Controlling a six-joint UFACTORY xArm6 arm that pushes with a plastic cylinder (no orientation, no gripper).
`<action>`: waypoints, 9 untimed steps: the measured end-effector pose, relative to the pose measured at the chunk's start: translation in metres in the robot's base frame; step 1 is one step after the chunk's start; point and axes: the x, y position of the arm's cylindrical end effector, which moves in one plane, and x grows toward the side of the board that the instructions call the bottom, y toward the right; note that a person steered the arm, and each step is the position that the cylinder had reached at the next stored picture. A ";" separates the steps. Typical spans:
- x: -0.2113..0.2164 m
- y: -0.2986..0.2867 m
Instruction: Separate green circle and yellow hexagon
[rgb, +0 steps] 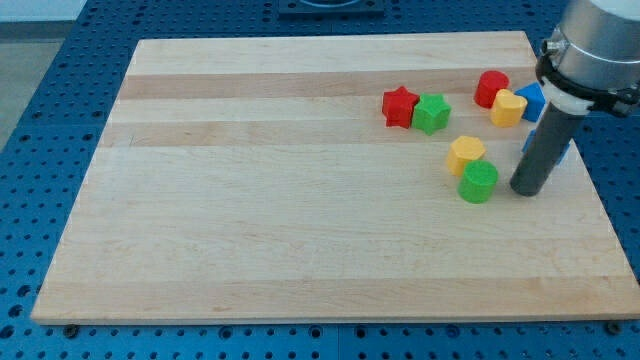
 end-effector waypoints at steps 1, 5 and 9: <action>-0.006 -0.014; -0.016 -0.109; 0.009 -0.148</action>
